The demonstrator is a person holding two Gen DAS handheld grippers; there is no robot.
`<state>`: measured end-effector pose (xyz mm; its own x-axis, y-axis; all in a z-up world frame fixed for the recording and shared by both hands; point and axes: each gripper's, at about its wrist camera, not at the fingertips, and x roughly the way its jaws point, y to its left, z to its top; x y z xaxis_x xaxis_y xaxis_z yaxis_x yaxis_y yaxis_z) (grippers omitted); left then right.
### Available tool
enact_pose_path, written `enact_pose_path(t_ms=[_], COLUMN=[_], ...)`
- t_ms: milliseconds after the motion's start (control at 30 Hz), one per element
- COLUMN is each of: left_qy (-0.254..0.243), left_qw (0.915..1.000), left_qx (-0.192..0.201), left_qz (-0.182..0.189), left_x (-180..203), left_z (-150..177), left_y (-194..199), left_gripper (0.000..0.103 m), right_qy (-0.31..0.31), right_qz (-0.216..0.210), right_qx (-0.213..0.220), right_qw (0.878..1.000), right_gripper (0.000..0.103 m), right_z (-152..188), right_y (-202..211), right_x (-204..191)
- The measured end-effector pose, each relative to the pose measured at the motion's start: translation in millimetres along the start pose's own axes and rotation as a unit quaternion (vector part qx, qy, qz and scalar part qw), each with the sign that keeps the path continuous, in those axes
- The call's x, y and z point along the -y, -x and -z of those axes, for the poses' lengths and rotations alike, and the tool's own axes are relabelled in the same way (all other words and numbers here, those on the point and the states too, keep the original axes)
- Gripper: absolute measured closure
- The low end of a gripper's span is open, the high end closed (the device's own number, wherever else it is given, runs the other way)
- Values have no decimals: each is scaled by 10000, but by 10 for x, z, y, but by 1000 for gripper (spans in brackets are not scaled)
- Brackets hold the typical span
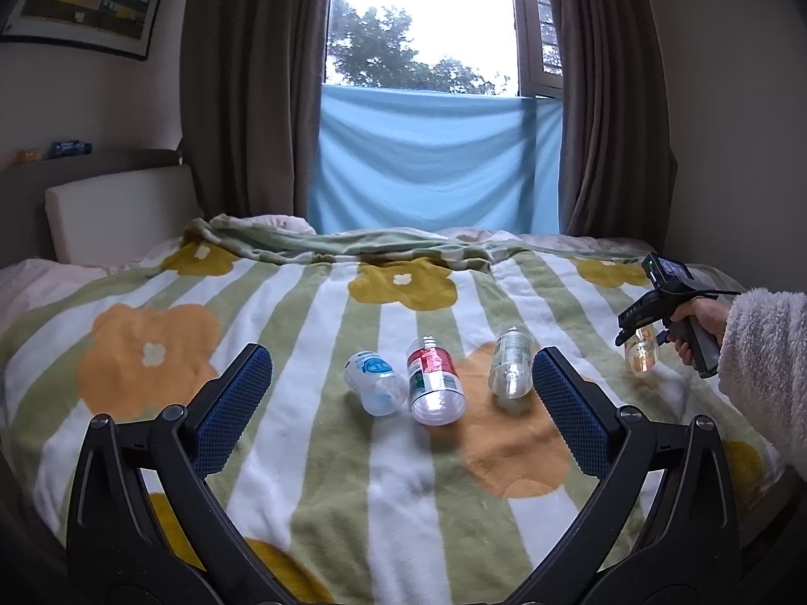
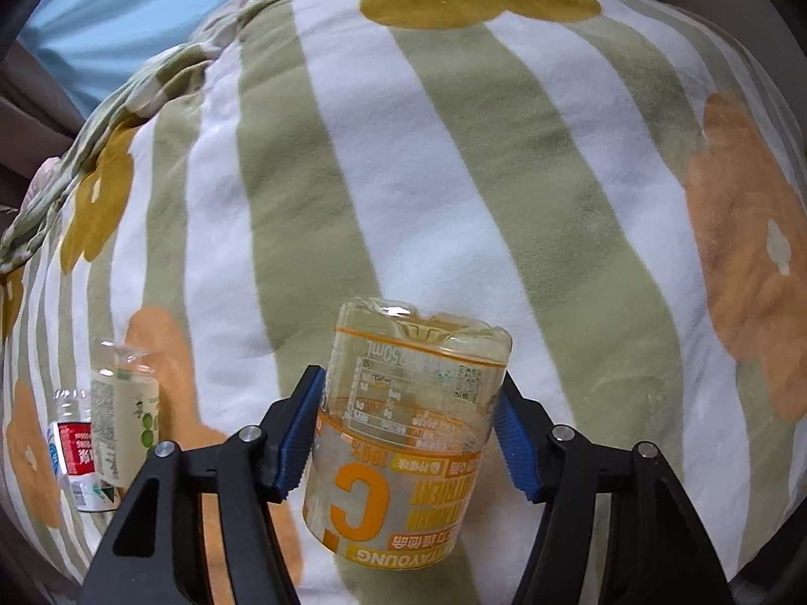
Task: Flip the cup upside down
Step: 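Move the right gripper to the orange-labelled clear cup and close on it, then lift the cup with the right gripper, set it down near the left gripper, open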
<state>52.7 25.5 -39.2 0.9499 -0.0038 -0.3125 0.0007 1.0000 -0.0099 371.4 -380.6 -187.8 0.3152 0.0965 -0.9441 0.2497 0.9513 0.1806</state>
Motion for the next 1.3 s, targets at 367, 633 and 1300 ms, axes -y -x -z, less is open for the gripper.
enact_pose_path(t_ms=[367, 633, 1300], left_qy=[89, 147, 307], left_qw=[9999, 9998, 9994], left_qx=[61, 100, -149], left_qz=[-15, 24, 105], left_x=[-97, -202, -357], left_z=[-14, 91, 194], left_y=[189, 351, 410], left_gripper=[0, 0, 0], right_qy=[1311, 2000, 2215], right_qz=[-1378, -1342, -474], right_qx=[215, 0, -804], right_qw=[9815, 9706, 9707], right_gripper=[43, 43, 42], right_z=[949, 1820, 2262], right_y=[786, 735, -130], right_x=[-1083, -1661, -1965])
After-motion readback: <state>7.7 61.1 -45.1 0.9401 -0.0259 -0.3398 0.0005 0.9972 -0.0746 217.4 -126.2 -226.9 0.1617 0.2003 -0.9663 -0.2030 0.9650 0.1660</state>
